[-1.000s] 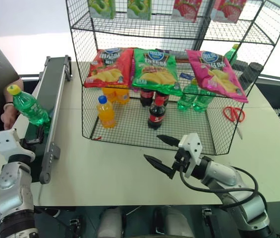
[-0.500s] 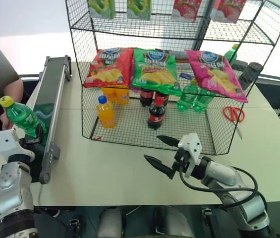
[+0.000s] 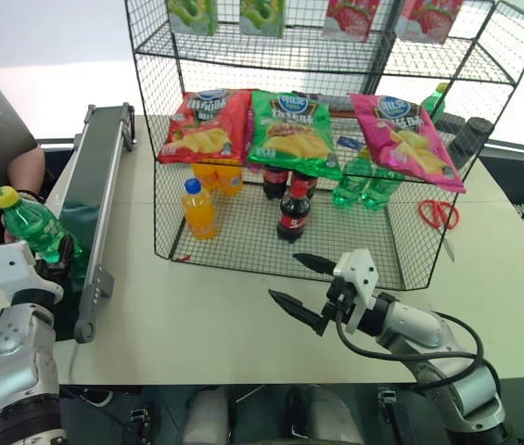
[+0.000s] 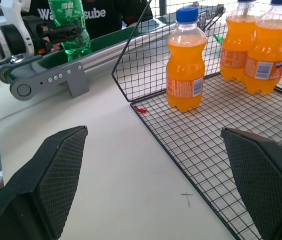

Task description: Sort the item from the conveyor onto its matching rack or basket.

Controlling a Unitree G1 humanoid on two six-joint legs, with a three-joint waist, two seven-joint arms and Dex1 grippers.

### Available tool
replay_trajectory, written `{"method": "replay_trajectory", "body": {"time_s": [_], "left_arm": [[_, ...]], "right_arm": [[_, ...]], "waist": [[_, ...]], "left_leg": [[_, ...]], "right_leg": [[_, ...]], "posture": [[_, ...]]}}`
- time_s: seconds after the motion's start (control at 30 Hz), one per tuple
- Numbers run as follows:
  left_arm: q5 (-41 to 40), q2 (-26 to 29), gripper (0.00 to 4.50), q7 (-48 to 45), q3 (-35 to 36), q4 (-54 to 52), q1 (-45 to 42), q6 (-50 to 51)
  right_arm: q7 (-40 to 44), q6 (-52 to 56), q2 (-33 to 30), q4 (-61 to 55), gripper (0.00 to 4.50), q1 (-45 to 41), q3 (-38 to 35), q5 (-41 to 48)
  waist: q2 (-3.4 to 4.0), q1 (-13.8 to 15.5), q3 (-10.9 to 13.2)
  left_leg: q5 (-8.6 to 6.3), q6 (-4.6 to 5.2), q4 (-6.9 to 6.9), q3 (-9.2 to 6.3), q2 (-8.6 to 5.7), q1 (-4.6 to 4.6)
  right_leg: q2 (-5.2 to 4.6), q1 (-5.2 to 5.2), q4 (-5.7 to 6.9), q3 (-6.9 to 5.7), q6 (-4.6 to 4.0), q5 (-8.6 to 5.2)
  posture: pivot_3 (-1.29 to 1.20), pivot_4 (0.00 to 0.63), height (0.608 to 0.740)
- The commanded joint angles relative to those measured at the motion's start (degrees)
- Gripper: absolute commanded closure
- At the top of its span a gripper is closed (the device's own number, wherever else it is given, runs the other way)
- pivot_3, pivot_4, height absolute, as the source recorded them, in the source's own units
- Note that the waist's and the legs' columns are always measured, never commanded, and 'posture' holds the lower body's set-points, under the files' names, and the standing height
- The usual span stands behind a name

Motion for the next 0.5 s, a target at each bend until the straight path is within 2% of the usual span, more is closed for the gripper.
{"method": "replay_trajectory", "body": {"time_s": [0.03, 0.17, 0.27, 0.37, 0.5], "left_arm": [[-3.5, 3.1, 1.96, -4.7, -0.7, -11.7, 0.7, 1.6], [-10.8, 5.6, 1.96, -11.4, -3.2, -22.5, 2.7, 8.3], [-14.0, 8.4, 1.96, -17.6, -8.3, -27.7, 3.1, 13.4], [-13.6, 10.2, 1.96, -21.8, -14.0, -30.1, 2.1, 15.6], [-9.3, 10.0, 1.96, -30.8, -26.5, -27.5, -4.2, 13.9]], "right_arm": [[0.4, -1.1, -0.4, -2.1, 0.00, -0.4, -1.7, 1.1], [1.4, -1.4, -1.2, -1.4, 0.00, -1.5, -2.9, 1.2], [2.9, -0.3, -1.9, -1.6, 0.00, -3.0, -3.8, 2.7], [3.3, 0.8, -2.6, -2.2, 0.00, -4.2, -4.4, 4.2], [0.4, 4.6, -0.6, -3.7, 0.00, -8.1, -6.0, 8.7]], "waist": [[-0.15, 0.0, 0.0], [-0.21, 0.0, 0.0], [-0.10, 0.0, 0.1], [0.02, 0.0, 0.1], [0.06, 0.0, 0.2]], "left_leg": [[0.00, 0.00, 0.02, -0.02, 0.00, -0.04], [0.01, -0.01, 0.07, -0.03, -0.01, -0.18], [0.01, -0.01, 0.10, -0.03, -0.01, -0.17], [0.01, -0.01, 0.10, -0.02, -0.02, -0.15], [0.02, -0.01, 0.09, -0.03, -0.01, -0.20]], "right_leg": [[0.00, -0.02, 0.00, -0.01, 0.00, 0.00], [-0.02, -0.10, -0.01, 0.00, -0.01, 0.01], [-0.02, -0.10, -0.01, 0.00, -0.03, 0.02], [0.01, -0.09, -0.01, 0.01, -0.04, 0.02], [0.14, -0.16, 0.01, 0.00, -0.11, 0.05]], "posture": [[0.00, 0.150, 0.740], [0.00, 0.150, 0.740], [0.00, 0.150, 0.740], [0.00, 0.150, 0.740], [0.00, 0.150, 0.740]]}}
